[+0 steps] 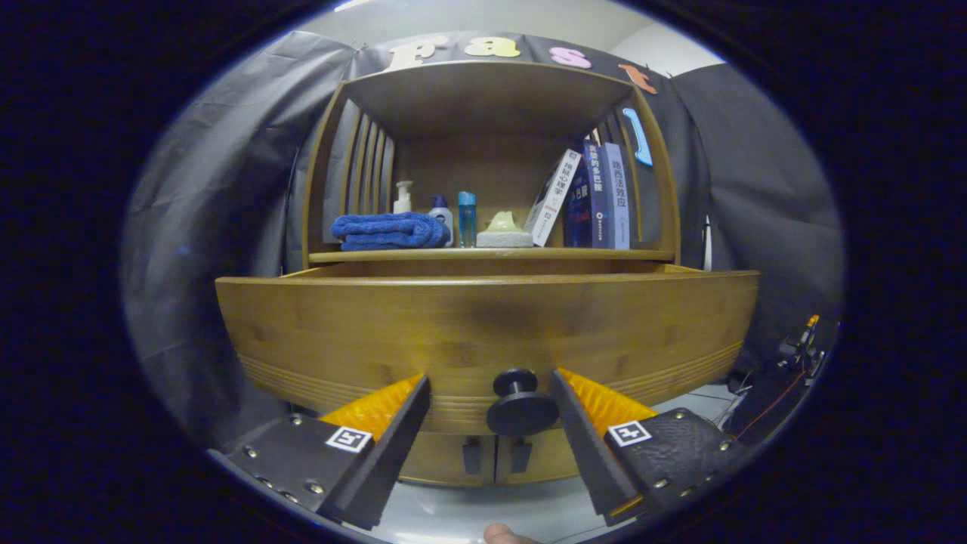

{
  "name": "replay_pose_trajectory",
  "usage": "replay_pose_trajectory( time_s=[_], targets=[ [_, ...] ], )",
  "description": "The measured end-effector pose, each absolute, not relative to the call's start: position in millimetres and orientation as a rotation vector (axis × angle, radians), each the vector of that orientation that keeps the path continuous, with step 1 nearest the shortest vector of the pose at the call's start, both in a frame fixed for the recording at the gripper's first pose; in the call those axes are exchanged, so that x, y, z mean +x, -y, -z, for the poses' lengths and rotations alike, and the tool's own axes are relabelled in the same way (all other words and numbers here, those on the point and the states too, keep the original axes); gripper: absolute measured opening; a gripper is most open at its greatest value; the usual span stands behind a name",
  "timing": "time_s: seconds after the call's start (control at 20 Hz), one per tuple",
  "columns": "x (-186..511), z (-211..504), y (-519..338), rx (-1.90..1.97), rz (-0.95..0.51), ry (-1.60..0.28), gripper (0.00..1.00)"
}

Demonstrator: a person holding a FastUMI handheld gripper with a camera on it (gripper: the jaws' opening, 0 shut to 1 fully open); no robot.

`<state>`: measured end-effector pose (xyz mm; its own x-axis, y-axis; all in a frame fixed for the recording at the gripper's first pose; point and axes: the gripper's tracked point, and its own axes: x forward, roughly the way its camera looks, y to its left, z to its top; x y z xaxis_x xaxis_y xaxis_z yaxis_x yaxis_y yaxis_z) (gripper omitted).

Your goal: Pull open the drawer, take out the items inside it, and place them on the countertop above the cabinet.

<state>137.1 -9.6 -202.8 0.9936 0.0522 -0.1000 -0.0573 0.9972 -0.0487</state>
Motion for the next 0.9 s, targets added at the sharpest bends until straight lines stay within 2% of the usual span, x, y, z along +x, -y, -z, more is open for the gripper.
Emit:
replay_pose_trajectory(
  time_s=[0.15, 0.9],
  targets=[
    [168.5, 204.8, 4.5, -0.119, -0.045, -0.073, 0.98],
    [232.3, 202.7, -2.8, -0.135, -0.049, -0.027, 0.99]
  ],
)
